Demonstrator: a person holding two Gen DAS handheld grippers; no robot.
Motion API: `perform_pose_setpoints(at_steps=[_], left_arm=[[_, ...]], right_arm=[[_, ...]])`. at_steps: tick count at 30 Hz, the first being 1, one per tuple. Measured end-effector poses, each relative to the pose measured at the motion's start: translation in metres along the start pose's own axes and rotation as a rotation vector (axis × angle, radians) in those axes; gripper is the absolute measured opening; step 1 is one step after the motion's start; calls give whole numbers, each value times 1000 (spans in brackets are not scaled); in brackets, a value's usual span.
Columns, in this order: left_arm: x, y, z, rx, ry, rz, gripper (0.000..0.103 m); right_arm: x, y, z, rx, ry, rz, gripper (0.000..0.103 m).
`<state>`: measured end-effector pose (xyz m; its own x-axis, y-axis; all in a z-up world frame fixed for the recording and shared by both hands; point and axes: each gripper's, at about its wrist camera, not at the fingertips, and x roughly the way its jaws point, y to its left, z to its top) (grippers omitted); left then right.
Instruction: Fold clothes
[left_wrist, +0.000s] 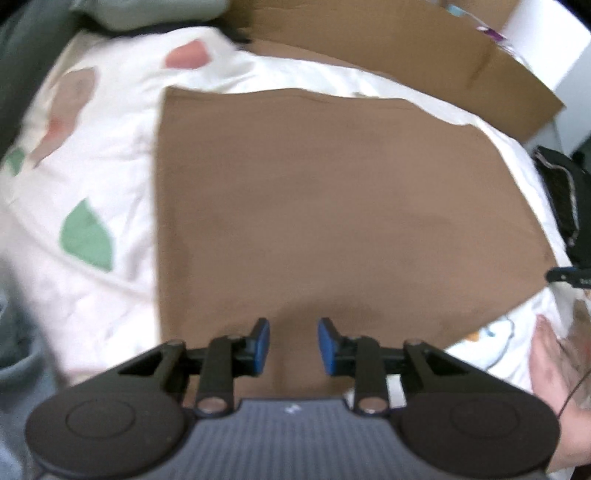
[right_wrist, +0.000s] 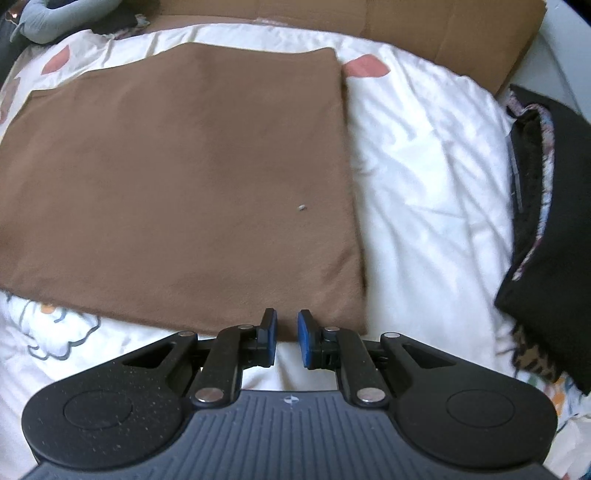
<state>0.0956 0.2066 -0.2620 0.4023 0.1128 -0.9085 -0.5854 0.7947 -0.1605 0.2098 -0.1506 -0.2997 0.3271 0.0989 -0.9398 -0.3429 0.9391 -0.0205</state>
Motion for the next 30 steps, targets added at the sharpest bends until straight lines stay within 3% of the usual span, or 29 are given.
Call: perform_pose_setpoints(at_steps=[4, 8, 16, 24, 30], left_arm=[[-6, 22, -8, -66, -2, 40, 38], [-11, 44, -18, -133, 1, 74, 38], [-13, 58, -36, -158, 21, 65, 38], [3, 69, -51, -169, 89, 8, 38], [7, 90, -58, -275, 61, -94, 38]], right_arm=[[4, -11, 0, 18, 6, -38, 18], [4, -14, 0, 32, 0, -52, 17], [-3, -11, 6, 52, -36, -55, 18], [-11, 2, 13, 43, -69, -19, 18], [-17, 23, 21, 4, -91, 49, 19]])
